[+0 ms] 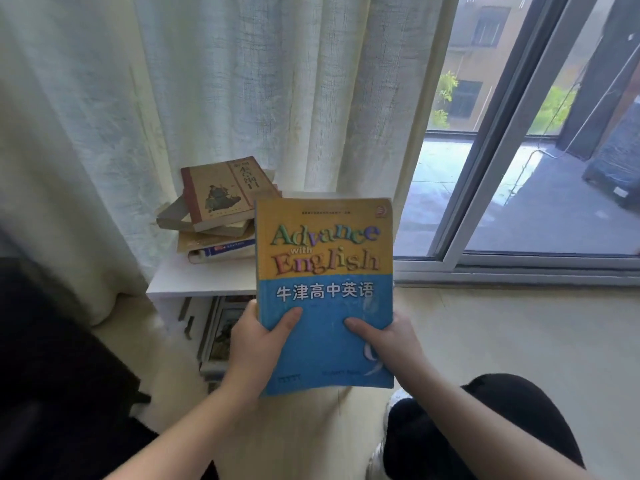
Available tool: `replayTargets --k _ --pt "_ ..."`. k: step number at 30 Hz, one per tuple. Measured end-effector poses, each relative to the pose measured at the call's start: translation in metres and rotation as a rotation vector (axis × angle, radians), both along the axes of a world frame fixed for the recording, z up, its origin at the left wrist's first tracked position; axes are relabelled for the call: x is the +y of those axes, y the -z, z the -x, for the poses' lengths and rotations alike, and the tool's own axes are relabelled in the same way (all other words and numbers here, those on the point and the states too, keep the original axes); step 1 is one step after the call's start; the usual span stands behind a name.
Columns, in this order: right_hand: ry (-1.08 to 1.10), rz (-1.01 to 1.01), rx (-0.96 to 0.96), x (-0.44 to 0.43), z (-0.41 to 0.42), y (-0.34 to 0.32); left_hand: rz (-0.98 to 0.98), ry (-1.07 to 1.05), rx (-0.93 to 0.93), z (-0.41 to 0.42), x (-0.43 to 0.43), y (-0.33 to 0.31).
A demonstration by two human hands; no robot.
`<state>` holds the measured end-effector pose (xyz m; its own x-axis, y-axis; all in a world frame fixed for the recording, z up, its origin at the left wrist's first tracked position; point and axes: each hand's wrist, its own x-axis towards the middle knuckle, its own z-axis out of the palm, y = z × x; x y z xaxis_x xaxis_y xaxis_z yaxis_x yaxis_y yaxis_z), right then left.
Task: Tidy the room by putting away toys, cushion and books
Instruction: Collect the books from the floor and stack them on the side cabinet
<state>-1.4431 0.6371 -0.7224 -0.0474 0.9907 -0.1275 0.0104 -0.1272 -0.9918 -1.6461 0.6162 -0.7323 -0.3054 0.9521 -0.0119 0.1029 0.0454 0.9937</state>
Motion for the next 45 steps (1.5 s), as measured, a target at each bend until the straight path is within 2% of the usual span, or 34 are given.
replayTargets --k 10,15,20,23,33,36,39,42,45 --pt "-0.067 0.235 0.011 -0.07 0.019 0.059 0.246 0.005 0.06 0.018 -0.082 0.042" --pt "-0.12 0.458 0.005 -0.091 0.021 0.088 0.483 0.052 0.06 0.023 -0.099 0.063" --pt "-0.157 0.698 -0.063 -0.076 0.024 0.107 0.723 0.004 -0.135 0.028 -0.078 0.102" --pt "-0.181 0.753 -0.094 -0.052 0.023 0.125 0.809 0.032 -0.198 0.027 -0.055 0.125" --pt "-0.147 0.763 -0.106 0.038 0.007 0.171 0.871 0.171 -0.341 0.028 0.04 0.23" --pt "-0.127 0.825 -0.115 0.055 0.002 0.186 0.903 0.185 -0.37 0.024 0.062 0.225" --pt "-0.074 0.934 -0.021 0.057 -0.005 0.205 0.945 0.176 -0.387 0.014 0.078 0.207" --pt "0.097 0.989 0.298 0.041 -0.01 0.222 0.971 0.138 -0.315 0.005 0.098 0.204" --pt "0.272 0.934 0.551 0.025 0.001 0.231 0.966 0.142 -0.265 0.0 0.116 0.208"
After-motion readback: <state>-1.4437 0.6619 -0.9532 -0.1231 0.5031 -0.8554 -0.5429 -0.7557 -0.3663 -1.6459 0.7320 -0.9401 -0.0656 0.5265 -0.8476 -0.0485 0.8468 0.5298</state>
